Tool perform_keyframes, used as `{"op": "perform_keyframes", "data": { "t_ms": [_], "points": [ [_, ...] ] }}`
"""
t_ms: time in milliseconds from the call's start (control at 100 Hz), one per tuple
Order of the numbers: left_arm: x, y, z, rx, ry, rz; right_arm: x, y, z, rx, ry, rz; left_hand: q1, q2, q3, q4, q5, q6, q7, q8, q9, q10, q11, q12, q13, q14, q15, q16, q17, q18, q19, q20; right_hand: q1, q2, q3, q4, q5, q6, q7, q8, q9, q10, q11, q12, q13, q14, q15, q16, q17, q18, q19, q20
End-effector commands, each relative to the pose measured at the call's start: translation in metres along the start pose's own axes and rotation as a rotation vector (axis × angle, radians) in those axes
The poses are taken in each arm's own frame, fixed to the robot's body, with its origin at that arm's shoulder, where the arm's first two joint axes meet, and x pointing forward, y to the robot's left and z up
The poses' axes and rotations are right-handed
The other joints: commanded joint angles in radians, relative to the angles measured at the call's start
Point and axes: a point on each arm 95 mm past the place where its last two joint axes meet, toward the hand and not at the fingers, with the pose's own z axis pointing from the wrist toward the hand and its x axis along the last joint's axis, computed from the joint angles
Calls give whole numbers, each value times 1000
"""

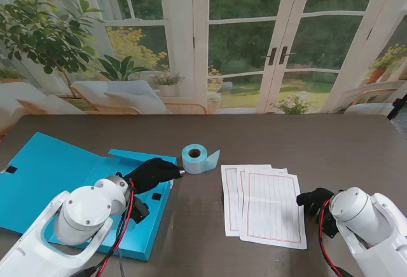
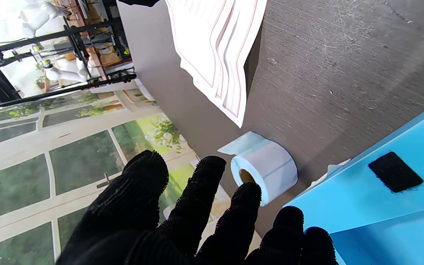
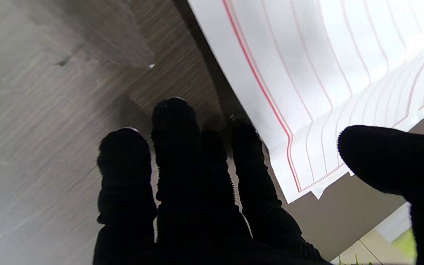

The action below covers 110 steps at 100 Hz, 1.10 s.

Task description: Peel a label from the label roll, stick it on the side of the file box and file the documents

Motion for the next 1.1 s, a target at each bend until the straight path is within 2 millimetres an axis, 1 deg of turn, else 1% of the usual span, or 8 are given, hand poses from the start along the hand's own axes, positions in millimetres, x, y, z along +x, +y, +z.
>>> {"op": "perform_keyframes", "data": {
  "t_ms": [0,510,690,750,790,850,870,1090],
  "points": [
    [0,3,0,-25,-2,0,-2,-2,2,30,-1,26,16,33,-27,-8,11,1,-4,2,-21,-3,1,-7,-23,-1,5,-9,-14,-49,-29,-14,26,29,-6,37,61,-37,-17,-5,-36,26,7,15,-27,-12,25,16,-131,-34,23,29],
    [-1,4,-2,-28,-14,-1,4,-3,2,60,59,124,20,38,-39,-7,10,-2,-4,2,-23,-5,1,-7,-24,-3,4,-9,-14,-50,-29,-15,195,-115,2,216,232,-126,253,-40,75,-3,-1,11,-5,-12,17,7,-136,-34,23,32],
    [-3,5,-2,-27,-17,-9,5,-2,4,58,70,127,23,39,-43,-7,7,-1,-5,2,-25,-5,0,-7,-25,-5,4,-9,-14,-50,-30,-16,406,-218,-10,-169,259,-196,444,-41,246,-64,-9,30,91,-38,17,11,-54,-21,3,0],
    [-4,6,-3,-25,-17,-12,6,-3,4,52,78,145,24,39,-44,-7,11,1,-4,3,-24,-6,1,-7,-25,-5,5,-9,-14,-50,-30,-17,432,-231,19,-173,310,-232,473,-22,321,-82,-17,36,125,-39,11,9,-27,-16,3,-6],
    [-4,6,-3,-23,-17,-13,6,-3,5,49,89,160,24,39,-45,-6,9,1,-5,2,-25,-5,0,-7,-26,-4,4,-9,-14,-50,-30,-17,420,-233,42,-77,335,-266,479,-5,373,-93,-42,48,144,-38,-1,8,-16,-14,4,-13],
    [-4,6,-4,-22,-18,-15,6,-4,6,49,109,185,25,41,-46,-6,7,1,-6,2,-25,-6,0,-7,-25,-5,4,-9,-14,-50,-30,-17,388,-143,42,374,351,-316,471,26,423,-102,-74,46,157,-17,-8,-25,-8,-6,3,-20],
    [-4,6,-4,-22,-18,-16,6,-4,6,50,118,193,25,41,-46,-6,10,2,-4,2,-24,-4,0,-7,-26,-4,4,-9,-14,-51,-30,-18,383,-122,62,443,352,-329,470,32,430,-103,-78,42,159,-11,-9,-32,-7,-5,4,-20],
    [-6,7,-6,-16,-19,-24,8,-5,9,73,178,264,29,42,-50,-6,8,4,-6,2,-25,-5,0,-7,-25,-4,5,-9,-14,-50,-30,-18,383,14,178,509,388,-238,416,65,474,-67,-124,28,162,44,-20,-36,-27,25,3,-16]
  ]
}}
